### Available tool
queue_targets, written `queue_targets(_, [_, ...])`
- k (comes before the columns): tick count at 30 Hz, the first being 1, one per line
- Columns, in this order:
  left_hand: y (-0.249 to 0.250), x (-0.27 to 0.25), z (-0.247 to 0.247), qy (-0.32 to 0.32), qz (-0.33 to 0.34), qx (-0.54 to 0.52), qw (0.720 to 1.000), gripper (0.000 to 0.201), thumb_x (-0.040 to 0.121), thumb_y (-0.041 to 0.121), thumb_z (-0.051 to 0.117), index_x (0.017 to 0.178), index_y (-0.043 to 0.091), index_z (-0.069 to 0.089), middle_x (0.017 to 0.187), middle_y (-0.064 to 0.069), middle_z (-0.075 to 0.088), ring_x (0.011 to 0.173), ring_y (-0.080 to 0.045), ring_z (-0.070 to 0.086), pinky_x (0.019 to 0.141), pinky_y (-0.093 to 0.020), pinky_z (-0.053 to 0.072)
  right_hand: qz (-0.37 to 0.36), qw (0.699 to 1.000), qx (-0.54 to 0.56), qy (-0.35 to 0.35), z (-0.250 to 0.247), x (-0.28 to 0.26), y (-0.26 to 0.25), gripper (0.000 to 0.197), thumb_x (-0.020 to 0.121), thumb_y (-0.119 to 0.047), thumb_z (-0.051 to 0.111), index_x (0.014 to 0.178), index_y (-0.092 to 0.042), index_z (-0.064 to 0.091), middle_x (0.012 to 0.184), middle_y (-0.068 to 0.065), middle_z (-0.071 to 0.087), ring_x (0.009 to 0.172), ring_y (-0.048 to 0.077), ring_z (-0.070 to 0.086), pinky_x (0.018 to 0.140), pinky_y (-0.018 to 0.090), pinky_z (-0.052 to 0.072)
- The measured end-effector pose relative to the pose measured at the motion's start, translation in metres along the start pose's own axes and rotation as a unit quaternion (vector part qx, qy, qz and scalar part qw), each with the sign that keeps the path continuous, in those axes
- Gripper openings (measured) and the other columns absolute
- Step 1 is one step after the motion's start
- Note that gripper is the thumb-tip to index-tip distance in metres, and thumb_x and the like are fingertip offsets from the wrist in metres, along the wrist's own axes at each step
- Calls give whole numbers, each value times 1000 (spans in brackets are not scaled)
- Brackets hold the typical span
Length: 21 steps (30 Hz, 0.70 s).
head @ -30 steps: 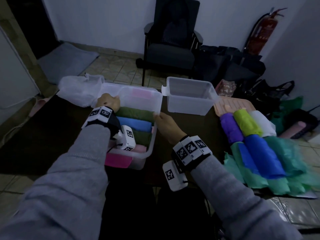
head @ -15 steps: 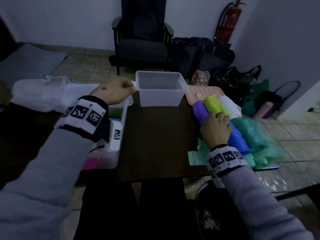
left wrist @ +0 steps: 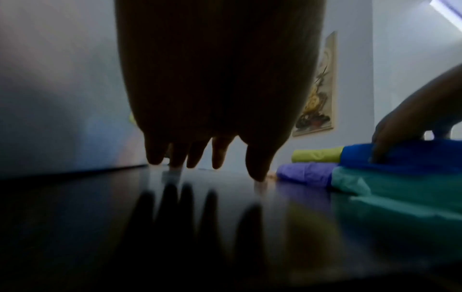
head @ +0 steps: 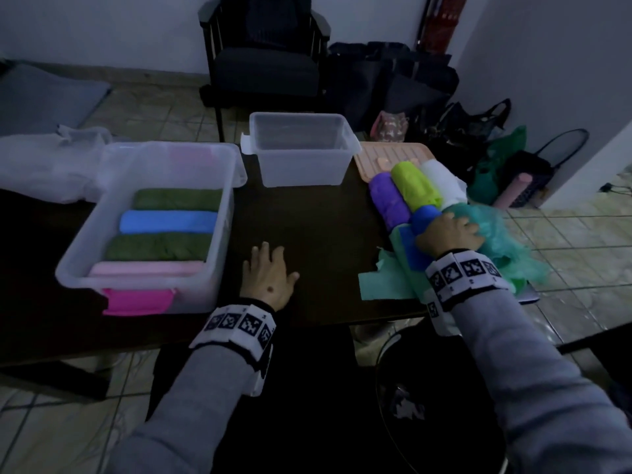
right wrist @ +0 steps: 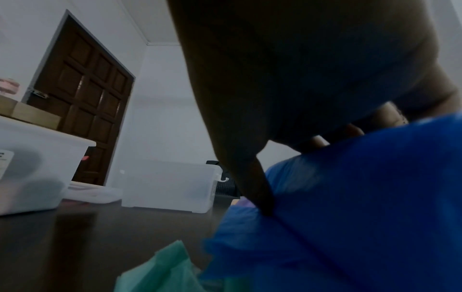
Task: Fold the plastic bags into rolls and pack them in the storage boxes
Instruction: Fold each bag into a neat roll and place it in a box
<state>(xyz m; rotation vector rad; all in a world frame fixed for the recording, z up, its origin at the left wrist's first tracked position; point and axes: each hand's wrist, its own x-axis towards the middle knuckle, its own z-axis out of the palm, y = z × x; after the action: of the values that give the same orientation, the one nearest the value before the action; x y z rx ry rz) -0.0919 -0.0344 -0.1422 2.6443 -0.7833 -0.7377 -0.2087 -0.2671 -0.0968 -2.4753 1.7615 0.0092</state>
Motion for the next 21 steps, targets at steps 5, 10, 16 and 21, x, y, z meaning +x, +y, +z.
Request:
queue_targets(5, [-18,0,24,21,-4,39,999,61,99,48,21,151,21,2,158,-6,-11,145,-23,-13,117,-42,-5,2,1000,3,10,5,0,1,72,86,-45,60,134,3,37,139,22,39,130,33,32,101,38,30])
queue_targets(10, [-26,-1,39,100,13,58,993,59,99,49,17,151,23,8,159,-4,-2,146,-20,-6,118,-39,-3,1,1000,27,15,7,-1,0,78,83,-46,64,135,4,35,136,23,37,126,37,38,101,42,32])
queue_targets(16, [-27,-1,38,97,16,57,994,59,99,49,18,151,23,7,159,-3,-3,146,-19,-7,117,-37,-5,-41,993,114,12,-4,-10,-9,78,79,-39,71,131,6,35,133,24,35,120,42,44,98,47,38])
queue_targets(21, [-28,-2,40,115,24,58,991,58,99,47,20,151,23,9,159,-4,-1,147,-19,-5,118,-37,-3,-131,963,236,-6,-29,-25,-37,63,84,-36,66,123,8,43,119,22,51,108,35,51,75,35,37])
